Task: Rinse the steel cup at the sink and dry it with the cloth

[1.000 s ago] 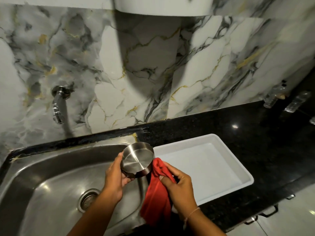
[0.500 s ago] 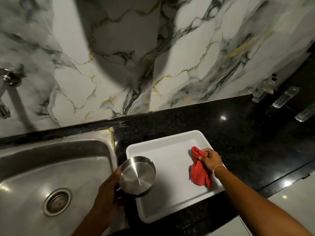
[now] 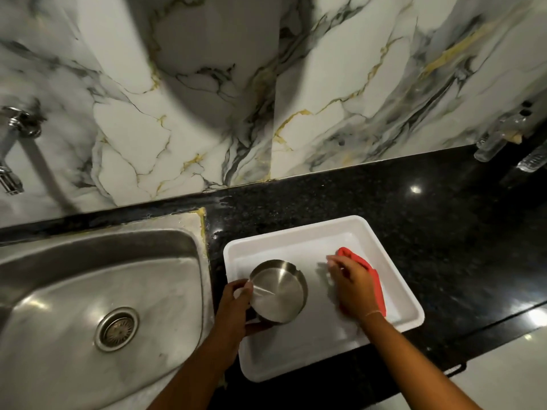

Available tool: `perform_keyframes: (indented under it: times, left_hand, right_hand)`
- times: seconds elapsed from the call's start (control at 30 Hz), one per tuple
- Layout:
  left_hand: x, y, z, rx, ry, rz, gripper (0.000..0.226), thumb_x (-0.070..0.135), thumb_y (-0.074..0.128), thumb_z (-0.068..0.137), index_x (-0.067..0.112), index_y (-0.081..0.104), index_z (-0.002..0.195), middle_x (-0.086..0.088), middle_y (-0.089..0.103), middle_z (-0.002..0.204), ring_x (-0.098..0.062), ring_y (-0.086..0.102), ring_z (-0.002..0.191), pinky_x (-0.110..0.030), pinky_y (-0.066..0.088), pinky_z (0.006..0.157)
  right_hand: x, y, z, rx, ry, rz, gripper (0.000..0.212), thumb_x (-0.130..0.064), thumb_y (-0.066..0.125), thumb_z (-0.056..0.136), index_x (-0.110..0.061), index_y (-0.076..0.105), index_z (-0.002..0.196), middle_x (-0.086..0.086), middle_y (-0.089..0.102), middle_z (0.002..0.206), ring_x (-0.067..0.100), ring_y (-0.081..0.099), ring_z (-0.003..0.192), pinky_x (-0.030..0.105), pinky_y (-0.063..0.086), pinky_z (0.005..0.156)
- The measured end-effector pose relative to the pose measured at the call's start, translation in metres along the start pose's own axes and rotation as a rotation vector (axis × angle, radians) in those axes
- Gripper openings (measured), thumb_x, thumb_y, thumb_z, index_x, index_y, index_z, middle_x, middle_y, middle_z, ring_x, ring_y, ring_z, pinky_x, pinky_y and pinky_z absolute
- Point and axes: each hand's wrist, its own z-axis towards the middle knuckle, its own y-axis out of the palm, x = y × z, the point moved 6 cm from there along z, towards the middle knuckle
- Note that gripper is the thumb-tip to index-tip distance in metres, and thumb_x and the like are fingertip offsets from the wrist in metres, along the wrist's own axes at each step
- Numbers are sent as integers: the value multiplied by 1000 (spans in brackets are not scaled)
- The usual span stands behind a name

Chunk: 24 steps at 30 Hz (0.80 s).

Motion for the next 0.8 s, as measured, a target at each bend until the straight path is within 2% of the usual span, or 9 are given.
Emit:
perform_keyframes:
  times: [0.03, 0.1, 0.27, 0.37, 0.47, 0.6, 0.67, 0.73, 0.8]
  left_hand:
    - [-2, 6, 3, 1, 0, 21, 15, 33, 58, 97, 23, 59, 108, -16, 62, 119, -39, 66, 101, -44, 62, 60]
    - [-6, 17, 7, -2, -6, 61, 16, 34, 57, 97, 22, 57, 107, -15, 62, 117, -38, 67, 100, -45, 63, 63]
    - [-20, 29, 25, 30, 4, 138, 20, 34, 53, 99, 21, 56, 114, -10, 61, 117, -30, 64, 102, -44, 62, 73]
    - [-25, 33, 35, 60, -12, 229, 28, 38, 46, 100, 21, 63, 114, -10, 64, 123, -27, 61, 108, -47, 55, 95]
    - [-31, 35, 43, 54, -87, 246, 56, 54, 35, 99, 14, 67, 121, -13, 69, 121, -29, 63, 111, -48, 49, 106]
    - [-30, 35, 49, 70, -137, 263, 80, 70, 25, 93, 10, 60, 133, -18, 63, 134, -34, 58, 122, -49, 43, 111]
    - [-27, 35, 49, 108, -121, 285, 84, 71, 22, 92, 8, 57, 136, -20, 61, 137, -36, 56, 124, -50, 42, 112]
    - [-24, 37, 47, 107, -111, 329, 84, 70, 21, 93, 7, 55, 138, -20, 59, 140, -35, 55, 126, -50, 40, 113]
    - [-20, 39, 42, 82, -88, 374, 81, 68, 22, 94, 9, 53, 139, -18, 57, 142, -34, 53, 128, -49, 39, 113]
  right_hand:
    - [-2, 13, -12, -95, 107, 188, 17, -21, 58, 100, -26, 74, 101, 0, 71, 96, 20, 65, 89, 26, 54, 74]
    - [-2, 36, -31, -261, 320, 419, 27, -30, 47, 105, -25, 73, 106, 7, 72, 104, 24, 66, 89, 33, 57, 71]
    - [11, 46, -33, -268, 475, 478, 46, -41, 39, 106, -9, 70, 120, 20, 70, 113, 38, 66, 102, 43, 61, 75]
    - [24, 53, -28, -246, 526, 483, 47, -40, 39, 106, -8, 69, 121, 25, 68, 120, 45, 63, 110, 43, 58, 77]
    - [33, 60, -24, -240, 531, 447, 41, -41, 41, 105, -15, 72, 111, 22, 69, 117, 40, 64, 105, 41, 58, 72]
    - [47, 69, -22, -250, 546, 407, 39, -40, 42, 104, -31, 75, 86, 15, 74, 109, 42, 65, 112, 58, 53, 102]
    - [50, 73, -22, -262, 528, 383, 40, -41, 43, 103, -33, 74, 79, 19, 74, 113, 40, 65, 111, 60, 50, 105]
    - [49, 76, -22, -284, 509, 346, 39, -41, 43, 103, -30, 74, 81, 22, 74, 114, 41, 65, 110, 61, 49, 104]
    - [45, 71, -19, -298, 509, 321, 38, -39, 45, 103, -15, 75, 97, 21, 72, 114, 41, 65, 108, 61, 50, 104]
